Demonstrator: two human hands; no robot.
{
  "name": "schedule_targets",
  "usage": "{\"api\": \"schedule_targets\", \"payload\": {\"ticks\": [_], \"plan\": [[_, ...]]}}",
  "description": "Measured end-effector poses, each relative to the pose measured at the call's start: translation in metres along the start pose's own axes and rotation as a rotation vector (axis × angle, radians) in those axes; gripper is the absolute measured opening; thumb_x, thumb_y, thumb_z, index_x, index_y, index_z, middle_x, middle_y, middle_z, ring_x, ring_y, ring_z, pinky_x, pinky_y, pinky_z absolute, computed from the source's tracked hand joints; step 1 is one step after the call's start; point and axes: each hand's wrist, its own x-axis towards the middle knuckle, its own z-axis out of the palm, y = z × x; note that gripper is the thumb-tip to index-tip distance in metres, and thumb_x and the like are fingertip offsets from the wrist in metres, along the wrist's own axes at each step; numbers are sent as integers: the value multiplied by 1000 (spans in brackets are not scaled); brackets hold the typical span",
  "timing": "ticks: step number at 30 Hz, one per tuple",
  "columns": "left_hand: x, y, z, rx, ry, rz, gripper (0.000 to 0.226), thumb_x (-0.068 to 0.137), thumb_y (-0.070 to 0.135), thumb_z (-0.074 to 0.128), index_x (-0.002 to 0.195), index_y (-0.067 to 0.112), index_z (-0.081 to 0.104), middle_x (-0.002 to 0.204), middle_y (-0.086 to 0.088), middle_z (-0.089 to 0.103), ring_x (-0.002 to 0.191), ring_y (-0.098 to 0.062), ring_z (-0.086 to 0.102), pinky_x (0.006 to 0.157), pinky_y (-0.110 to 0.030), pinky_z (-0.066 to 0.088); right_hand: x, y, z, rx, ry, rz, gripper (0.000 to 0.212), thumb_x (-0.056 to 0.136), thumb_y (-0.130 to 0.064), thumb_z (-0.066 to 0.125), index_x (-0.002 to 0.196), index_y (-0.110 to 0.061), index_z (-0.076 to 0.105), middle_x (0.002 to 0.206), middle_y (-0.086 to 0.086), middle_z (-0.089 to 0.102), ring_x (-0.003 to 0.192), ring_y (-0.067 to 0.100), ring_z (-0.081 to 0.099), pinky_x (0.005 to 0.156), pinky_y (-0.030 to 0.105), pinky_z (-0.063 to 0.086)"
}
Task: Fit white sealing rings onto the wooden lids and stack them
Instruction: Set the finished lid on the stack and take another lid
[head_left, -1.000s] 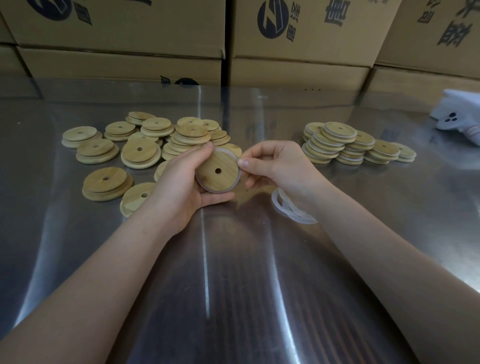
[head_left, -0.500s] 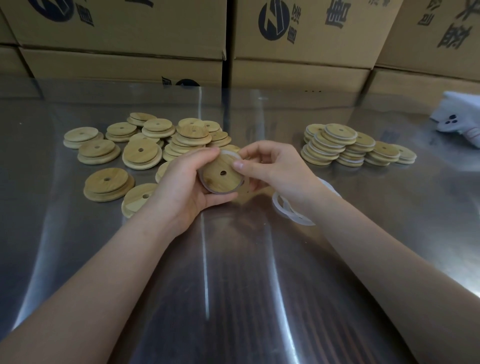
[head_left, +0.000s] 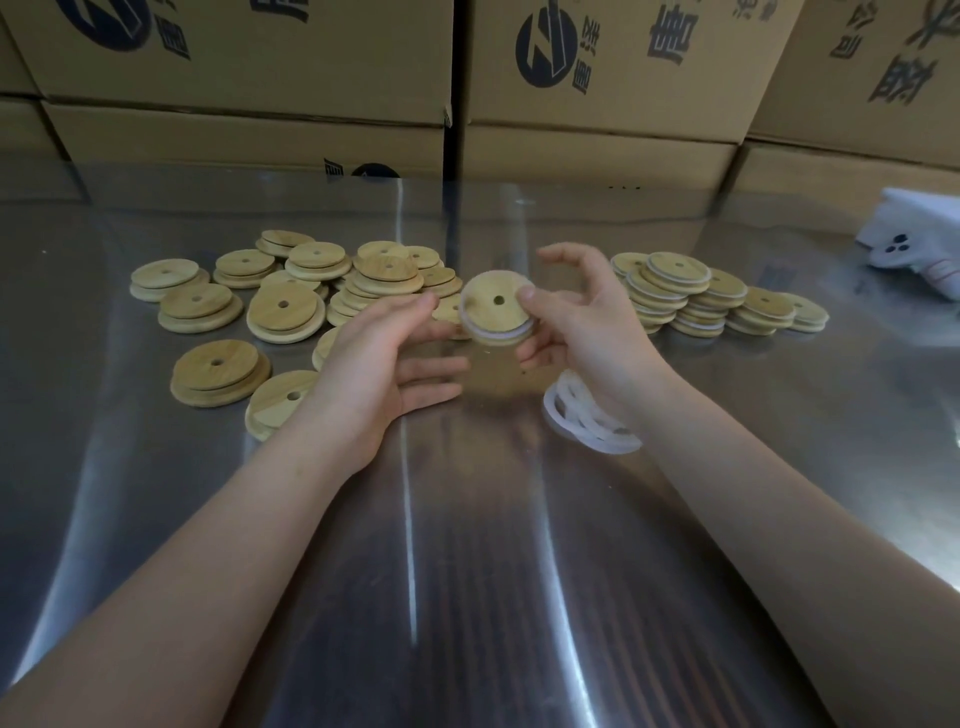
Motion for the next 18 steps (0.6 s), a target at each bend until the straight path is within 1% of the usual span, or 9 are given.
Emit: {"api": "schedule_targets", "payload": {"ticks": [1,3,6,8,10,12,13,16,18], "plan": [[0,0,0,0,8,-4,19,96,30,57,113,22,61,109,-6,70,89,-28,74,73,-40,62,2,0,-4,-22,26,-11,20,94,-7,60,109,-19,56,66,5,64,51,22,62,50,33,55],[0,0,0,14,9,-6,20,97,28,57,115,19,62,109,-7,71,89,-29,73,74,-40,62,7,-1,-13,-68,79,-2,14,96,-6,56,102,-15,64,78,7,65,52,20,64,53,32,57],[-1,-1,0,32,9,5,26,96,24,57,119,13,62,108,-10,71,89,-31,73,76,-40,62,12,3,-26,-195,178,17,17,97,-6,55,93,-15,69,85,6,66,53,17,64,58,32,59],[-2,-1,1,37,10,5,25,96,23,57,118,12,62,107,-10,71,90,-32,73,76,-40,61,15,6,-33,-298,219,8,14,94,-8,60,92,-18,69,83,5,64,56,15,62,63,33,58],[-3,0,1,45,16,1,23,96,22,58,115,11,64,106,-10,71,90,-32,73,75,-40,62,18,10,-40,-383,234,2,10,88,-12,68,93,-20,70,75,3,59,60,14,58,71,37,56],[-3,0,1,54,27,2,17,96,19,58,109,12,66,104,-10,72,89,-32,73,75,-40,61,20,12,-45,-443,226,14,16,83,-16,74,98,-18,71,69,1,54,65,16,56,76,41,55],[-3,0,0,63,34,5,14,96,18,58,105,13,67,103,-10,73,89,-32,73,74,-40,62,20,13,-47,-470,217,24,20,82,-18,76,101,-17,70,70,3,55,67,18,56,78,42,55],[-4,0,0,145,63,39,12,97,14,57,98,14,69,98,-10,73,83,-28,74,73,-38,62,21,15,-50,-544,184,41,29,78,-20,80,104,-16,68,77,10,61,69,21,58,76,38,54],[-5,-1,0,218,82,71,15,98,11,54,98,13,69,94,-9,73,74,-22,73,69,-36,61,22,16,-53,-596,175,39,30,77,-23,81,103,-18,67,75,4,60,69,18,57,71,33,50]]}}
